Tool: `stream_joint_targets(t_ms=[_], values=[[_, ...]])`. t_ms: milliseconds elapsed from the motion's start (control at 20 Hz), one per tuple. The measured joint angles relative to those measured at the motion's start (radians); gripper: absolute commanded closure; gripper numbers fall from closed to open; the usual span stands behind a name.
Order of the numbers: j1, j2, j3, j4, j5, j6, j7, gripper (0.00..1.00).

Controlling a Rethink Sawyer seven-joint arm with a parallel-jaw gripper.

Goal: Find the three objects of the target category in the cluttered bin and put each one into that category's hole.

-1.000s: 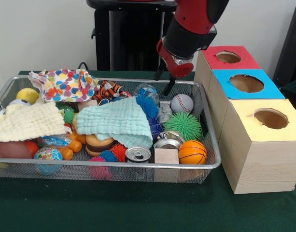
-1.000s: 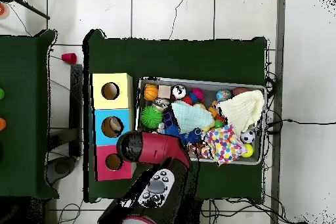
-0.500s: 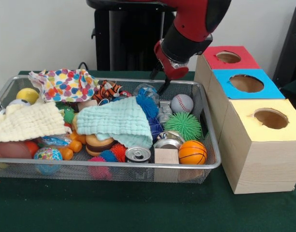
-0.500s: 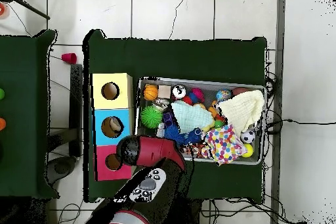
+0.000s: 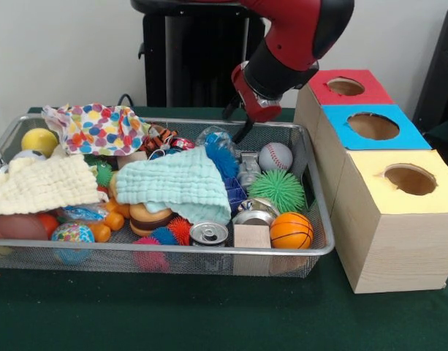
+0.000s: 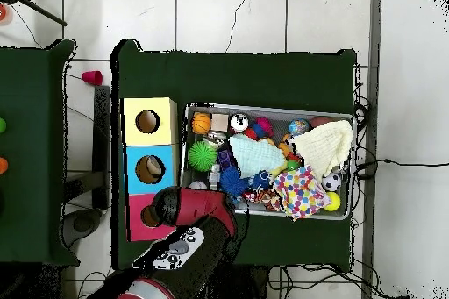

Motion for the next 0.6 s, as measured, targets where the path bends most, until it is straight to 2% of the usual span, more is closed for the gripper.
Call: stream_joint_targets(t_ms=[600], values=[[-0.082, 0.034, 0.04, 0.059, 0.068, -0.152, 0.0, 0.0]])
